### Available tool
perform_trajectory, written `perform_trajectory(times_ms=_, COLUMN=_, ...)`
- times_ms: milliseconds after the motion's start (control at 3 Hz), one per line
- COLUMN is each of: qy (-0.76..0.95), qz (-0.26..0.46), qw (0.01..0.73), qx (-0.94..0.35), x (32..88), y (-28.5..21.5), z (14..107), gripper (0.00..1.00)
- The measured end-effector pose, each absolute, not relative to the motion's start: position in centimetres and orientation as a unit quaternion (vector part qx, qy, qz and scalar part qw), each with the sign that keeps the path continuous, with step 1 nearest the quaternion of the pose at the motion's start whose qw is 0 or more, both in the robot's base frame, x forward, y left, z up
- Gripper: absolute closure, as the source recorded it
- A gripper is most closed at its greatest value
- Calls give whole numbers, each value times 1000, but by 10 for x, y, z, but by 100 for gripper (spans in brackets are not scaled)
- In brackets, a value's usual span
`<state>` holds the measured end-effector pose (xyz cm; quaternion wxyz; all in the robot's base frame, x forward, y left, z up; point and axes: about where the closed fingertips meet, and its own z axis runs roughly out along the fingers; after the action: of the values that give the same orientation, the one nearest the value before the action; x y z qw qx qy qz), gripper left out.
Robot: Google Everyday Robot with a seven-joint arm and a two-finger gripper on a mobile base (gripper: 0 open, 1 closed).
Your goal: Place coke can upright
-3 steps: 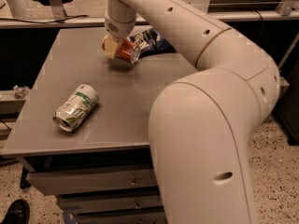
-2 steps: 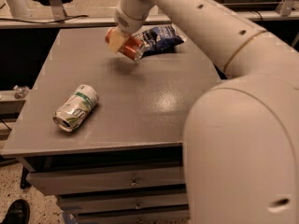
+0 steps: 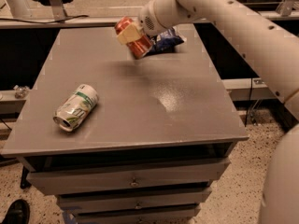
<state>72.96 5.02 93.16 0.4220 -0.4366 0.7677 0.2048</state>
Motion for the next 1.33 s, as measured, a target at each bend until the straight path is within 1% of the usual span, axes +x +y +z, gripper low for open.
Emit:
perform_trajectory(times_ms=333, qy=725, qz=249, qw=497, qx=-407, x=729, y=32, z=949, gripper=100)
perform_trajectory(times_ms=667, qy=682, qz=289, qw=552, qx=-384, x=724, y=13, z=958, gripper=100)
perform_trajectory(times_ms=1333, qy=663, qz=304, qw=570, qx=-379, x=721, y=14, z=961, gripper=100)
